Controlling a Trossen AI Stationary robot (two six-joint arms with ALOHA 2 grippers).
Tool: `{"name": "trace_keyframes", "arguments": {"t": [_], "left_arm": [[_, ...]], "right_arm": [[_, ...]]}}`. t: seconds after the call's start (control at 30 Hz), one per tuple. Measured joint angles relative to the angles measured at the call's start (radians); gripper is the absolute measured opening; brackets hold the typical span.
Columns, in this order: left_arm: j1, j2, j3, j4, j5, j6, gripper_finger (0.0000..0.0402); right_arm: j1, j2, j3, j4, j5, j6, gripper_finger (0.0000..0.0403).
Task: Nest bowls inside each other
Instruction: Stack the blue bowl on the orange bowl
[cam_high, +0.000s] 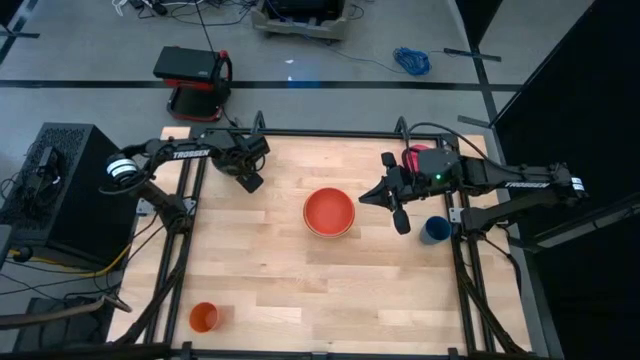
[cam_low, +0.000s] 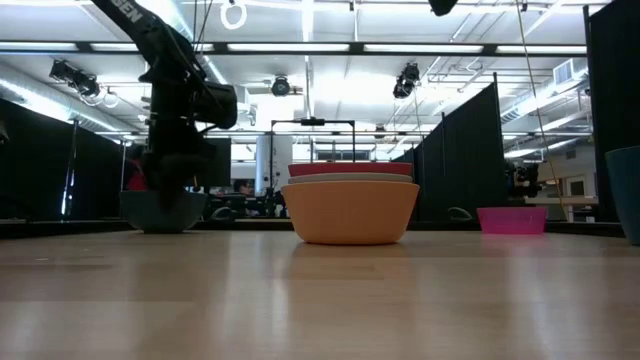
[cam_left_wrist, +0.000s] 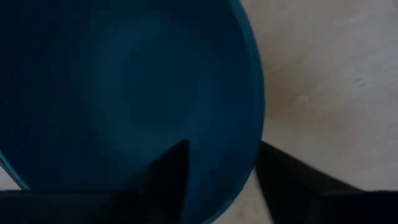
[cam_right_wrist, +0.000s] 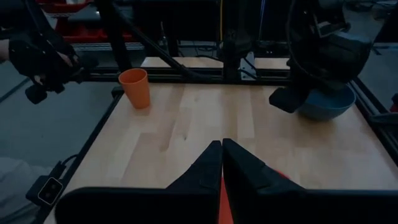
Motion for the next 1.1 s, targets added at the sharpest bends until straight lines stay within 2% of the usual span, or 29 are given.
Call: {"name": "trace_keyframes", "arguments": {"t": [0.07, 0.17, 0.33, 0.43, 0.97, 1.1], "left_arm": [[0.000, -0.001, 0.001, 0.002, 0.006, 0.002, 0.0028], [-0.003, -0.002, 0.008, -0.008, 0.025, 0.003, 0.0006], [-0.066, -0.029, 0.060, -0.005, 0.138, 0.006, 0.0001], [-0.141, -0.083, 0.121, 0.001, 0.164, 0.006, 0.0001], [-0.685, -0.044, 0.564, 0.068, 0.151, 0.329, 0.0000], [-0.731, 0.052, 0.672, -0.002, 0.123, 0.371, 0.0000]], "right_arm": [[0.000, 0.000, 0.000, 0.000, 0.000, -0.001, 0.0000], [0.000, 0.000, 0.000, -0.006, 0.000, -0.002, 0.0000], [0.000, -0.011, 0.000, -0.059, 0.003, -0.003, 0.0000], [0.000, -0.026, 0.000, -0.109, 0.052, -0.004, 0.0000], [0.000, -0.173, 0.000, -0.192, 0.205, -0.002, 0.0000], [0.000, -0.192, 0.000, -0.197, 0.211, 0.004, 0.0000]]}}
